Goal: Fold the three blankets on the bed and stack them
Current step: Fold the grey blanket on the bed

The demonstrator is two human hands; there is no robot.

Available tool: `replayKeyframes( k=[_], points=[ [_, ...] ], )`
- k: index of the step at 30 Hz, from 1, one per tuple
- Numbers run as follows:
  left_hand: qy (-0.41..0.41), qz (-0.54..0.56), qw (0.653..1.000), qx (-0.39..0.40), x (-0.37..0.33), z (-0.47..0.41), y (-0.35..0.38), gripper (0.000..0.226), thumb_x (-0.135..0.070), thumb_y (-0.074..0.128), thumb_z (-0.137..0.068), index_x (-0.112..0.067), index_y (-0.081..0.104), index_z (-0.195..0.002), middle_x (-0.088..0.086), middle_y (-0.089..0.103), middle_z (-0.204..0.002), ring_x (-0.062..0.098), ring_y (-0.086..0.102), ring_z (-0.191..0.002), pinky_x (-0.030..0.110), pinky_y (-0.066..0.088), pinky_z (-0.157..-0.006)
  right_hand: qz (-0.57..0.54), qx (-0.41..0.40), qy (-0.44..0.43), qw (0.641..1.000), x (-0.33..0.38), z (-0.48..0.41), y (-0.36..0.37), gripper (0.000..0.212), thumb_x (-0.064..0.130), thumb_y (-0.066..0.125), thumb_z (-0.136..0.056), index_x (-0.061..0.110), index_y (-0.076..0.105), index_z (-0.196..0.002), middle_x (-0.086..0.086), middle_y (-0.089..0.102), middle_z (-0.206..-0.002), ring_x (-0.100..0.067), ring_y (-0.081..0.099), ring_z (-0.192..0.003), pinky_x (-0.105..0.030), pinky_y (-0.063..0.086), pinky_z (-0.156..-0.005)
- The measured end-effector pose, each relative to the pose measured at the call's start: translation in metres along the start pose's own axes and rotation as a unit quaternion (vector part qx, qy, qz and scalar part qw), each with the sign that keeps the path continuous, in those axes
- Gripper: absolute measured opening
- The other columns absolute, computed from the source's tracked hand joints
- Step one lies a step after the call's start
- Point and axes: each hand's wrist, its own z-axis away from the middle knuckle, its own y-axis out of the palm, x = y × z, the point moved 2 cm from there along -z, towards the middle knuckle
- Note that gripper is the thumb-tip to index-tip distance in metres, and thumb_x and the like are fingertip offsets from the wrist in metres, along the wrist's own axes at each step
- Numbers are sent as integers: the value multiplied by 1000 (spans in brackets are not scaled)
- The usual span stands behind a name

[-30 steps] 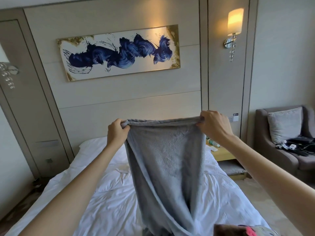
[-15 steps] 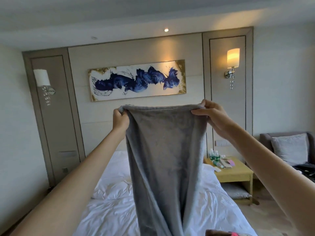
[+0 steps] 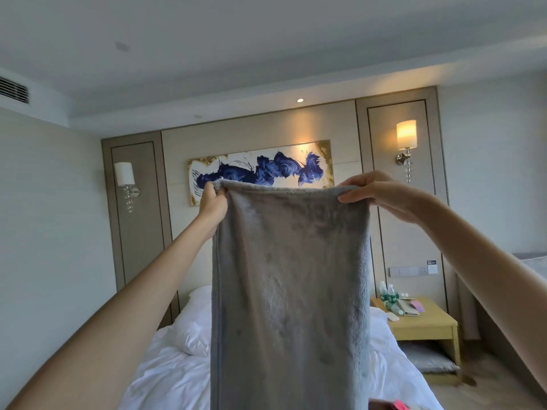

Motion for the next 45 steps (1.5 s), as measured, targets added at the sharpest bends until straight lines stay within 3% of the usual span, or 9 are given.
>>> replayKeyframes(
  k=[6,12,18,22,25,29,34,39,45],
  points=[
    [29,-16,999,39,-18,32,-7,26,-29,34,-105,-14,46,-122,6,56,-117,25,55,-111,48,46,-101,257,39,40,965,10,24,6,3,12,71,-79,9,70,-79,-5,64,-85,-18,51,-85,-27,38,-74],
    [36,-88,994,55,-11,50,-12,26,-24,33,-105,-10,47,-122,10,57,-112,23,54,-96,38,44,-83,195,24,12,980,5,41,15,19,3,77,-71,13,60,-69,-1,58,-76,-15,50,-76,-24,38,-66],
    [38,-169,982,77,7,51,-25,40,-22,36,-105,-9,36,-143,18,49,-140,31,52,-119,39,46,-90,284,27,5,958,-17,40,21,24,11,82,-69,23,62,-66,3,59,-71,-16,52,-73,-28,42,-71],
    [49,-201,975,78,24,47,-26,34,-19,36,-105,-5,41,-135,17,57,-108,27,56,-87,37,43,-67,355,-2,28,934,-42,35,31,22,31,83,-70,28,62,-67,2,65,-79,-20,58,-81,-38,52,-76],
    [41,-226,970,75,45,40,-26,23,-19,38,-105,-4,47,-119,14,52,-95,21,44,-71,32,30,-56,423,-60,30,904,-61,24,41,26,49,76,-74,25,65,-77,5,61,-82,-18,57,-84,-29,45,-64],
    [18,-257,963,77,86,20,-14,24,-22,39,-105,-8,44,-123,10,57,-103,21,52,-75,34,39,-64,492,-146,27,858,-95,-5,68,31,48,68,-83,18,65,-87,-2,65,-83,-23,57,-74,-28,36,-62],
    [-36,-254,963,83,160,-31,24,31,-24,41,-104,-5,45,-129,3,48,-102,27,52,-93,35,38,-78,475,-185,51,859,-152,-68,98,16,28,61,-84,11,61,-84,-9,65,-80,-29,58,-69,-30,42,-61],
    [-48,-223,970,84,242,-115,73,14,-22,54,-97,-11,52,-89,7,51,-86,24,50,-81,30,32,-65,442,-213,91,867,-220,-165,121,15,21,60,-82,6,59,-86,-13,65,-79,-32,60,-69,-34,48,-63],
    [-53,-210,973,78,317,-227,140,26,-20,55,-96,-14,45,-73,6,55,-77,29,57,-76,32,46,-67,412,-257,104,868,-294,-293,134,16,20,57,-88,7,55,-98,-13,63,-82,-30,56,-66,-32,44,-57]
  ],
)
